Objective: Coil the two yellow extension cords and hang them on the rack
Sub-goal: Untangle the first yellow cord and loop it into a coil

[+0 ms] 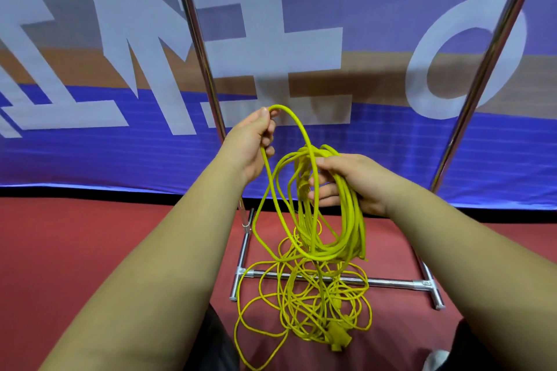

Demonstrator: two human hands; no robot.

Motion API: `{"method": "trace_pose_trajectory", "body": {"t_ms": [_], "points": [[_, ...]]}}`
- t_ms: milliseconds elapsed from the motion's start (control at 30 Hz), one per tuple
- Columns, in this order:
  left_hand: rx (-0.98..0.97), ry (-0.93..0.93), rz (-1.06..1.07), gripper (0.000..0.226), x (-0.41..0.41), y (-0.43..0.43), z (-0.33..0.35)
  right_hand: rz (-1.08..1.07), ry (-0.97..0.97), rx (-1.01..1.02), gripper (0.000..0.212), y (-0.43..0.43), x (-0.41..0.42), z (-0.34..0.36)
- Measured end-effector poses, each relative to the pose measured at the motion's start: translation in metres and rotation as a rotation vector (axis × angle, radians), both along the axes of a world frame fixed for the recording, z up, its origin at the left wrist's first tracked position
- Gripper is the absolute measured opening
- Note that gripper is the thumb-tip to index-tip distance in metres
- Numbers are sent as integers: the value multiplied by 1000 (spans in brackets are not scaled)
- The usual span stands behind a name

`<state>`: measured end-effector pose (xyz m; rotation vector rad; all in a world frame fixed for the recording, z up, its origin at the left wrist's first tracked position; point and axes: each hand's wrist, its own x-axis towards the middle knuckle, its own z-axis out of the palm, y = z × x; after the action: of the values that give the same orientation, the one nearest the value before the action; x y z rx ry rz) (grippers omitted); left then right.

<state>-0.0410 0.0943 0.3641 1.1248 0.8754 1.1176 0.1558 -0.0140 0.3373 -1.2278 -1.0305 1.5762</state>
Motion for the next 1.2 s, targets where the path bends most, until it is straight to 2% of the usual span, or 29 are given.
{"method": "trace_pose_trajectory", "body": {"t_ms": [133, 200, 333, 400, 500, 633, 733, 867, 1033, 1200], "points": [[-77, 240, 143, 32, 1, 7, -15, -22, 119, -30, 28, -6, -7, 9], [-37, 385, 177, 35, 1, 8, -23, -45, 192, -35, 28, -7, -8, 11], [152, 919, 185, 36, 5, 3, -31, -125, 233, -48, 35, -1, -3, 9], [90, 1115, 218, 39, 12, -1, -33, -156, 217, -42, 42, 0, 1, 8], [89, 1210, 149, 60, 22, -10, -29, -173, 198, -25, 47, -1, 5, 10], [-33, 1283, -151, 89, 20, -18, -34, -186, 169, -23, 34, -4, 10, 17], [-183, 1186, -297, 89, 17, -18, -52, -175, 180, -30, 25, -5, 13, 21], [-299, 961, -259, 81, 20, -17, -75, -119, 179, -15, 19, -9, 16, 23], [-267, 657, -82, 40, 28, -9, -81, -62, 120, -6, 8, -16, 20, 27], [-169, 464, 21, 44, 34, -3, -79, -52, 149, 20, 9, -17, 27, 27]]}}
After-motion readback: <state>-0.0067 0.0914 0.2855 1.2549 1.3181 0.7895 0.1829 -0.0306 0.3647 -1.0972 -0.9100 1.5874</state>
